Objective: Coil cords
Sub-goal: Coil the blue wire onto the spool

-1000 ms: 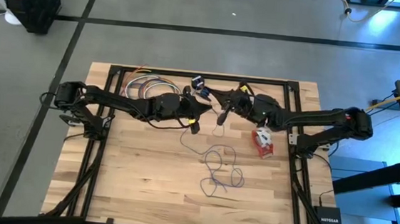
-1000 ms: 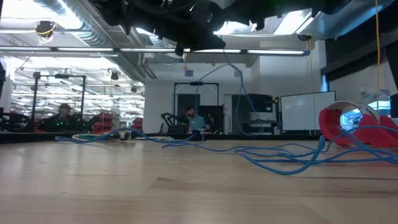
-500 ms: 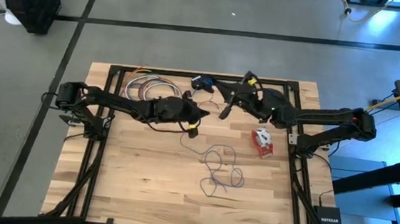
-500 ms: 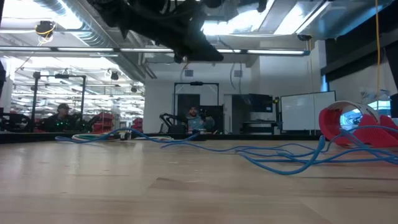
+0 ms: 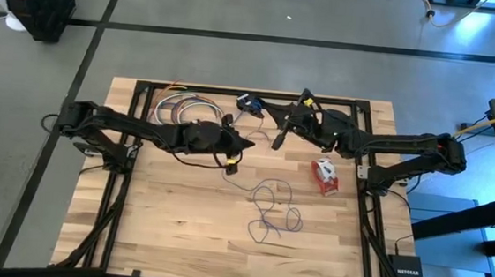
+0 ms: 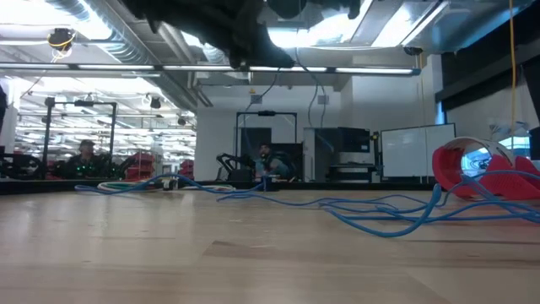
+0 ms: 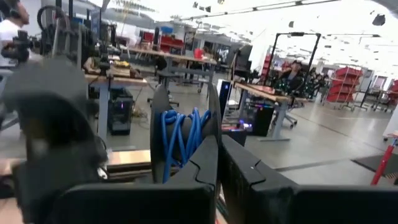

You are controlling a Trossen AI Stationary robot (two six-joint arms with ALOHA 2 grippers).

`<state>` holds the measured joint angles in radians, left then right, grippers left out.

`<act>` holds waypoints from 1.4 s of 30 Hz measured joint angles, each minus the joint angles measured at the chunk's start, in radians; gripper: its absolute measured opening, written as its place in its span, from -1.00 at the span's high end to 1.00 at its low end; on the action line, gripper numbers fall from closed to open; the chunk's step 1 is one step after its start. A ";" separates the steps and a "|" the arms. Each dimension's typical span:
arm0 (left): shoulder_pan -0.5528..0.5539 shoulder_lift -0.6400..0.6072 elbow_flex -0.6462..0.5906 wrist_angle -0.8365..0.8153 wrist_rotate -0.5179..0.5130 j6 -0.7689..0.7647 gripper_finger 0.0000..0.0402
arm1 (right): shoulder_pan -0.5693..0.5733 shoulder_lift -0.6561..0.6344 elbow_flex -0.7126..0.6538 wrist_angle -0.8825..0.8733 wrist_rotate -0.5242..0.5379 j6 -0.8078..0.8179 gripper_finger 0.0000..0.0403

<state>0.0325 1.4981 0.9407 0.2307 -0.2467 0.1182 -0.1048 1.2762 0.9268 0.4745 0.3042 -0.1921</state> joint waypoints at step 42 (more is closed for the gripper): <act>0.018 -0.046 -0.001 -0.065 -0.159 0.141 0.25 | 0.000 0.001 -0.003 -0.028 0.024 -0.026 0.94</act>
<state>0.0501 1.4525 0.9401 0.1660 -0.4060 0.2595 -0.1051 1.2776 0.9241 0.4469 0.3286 -0.2176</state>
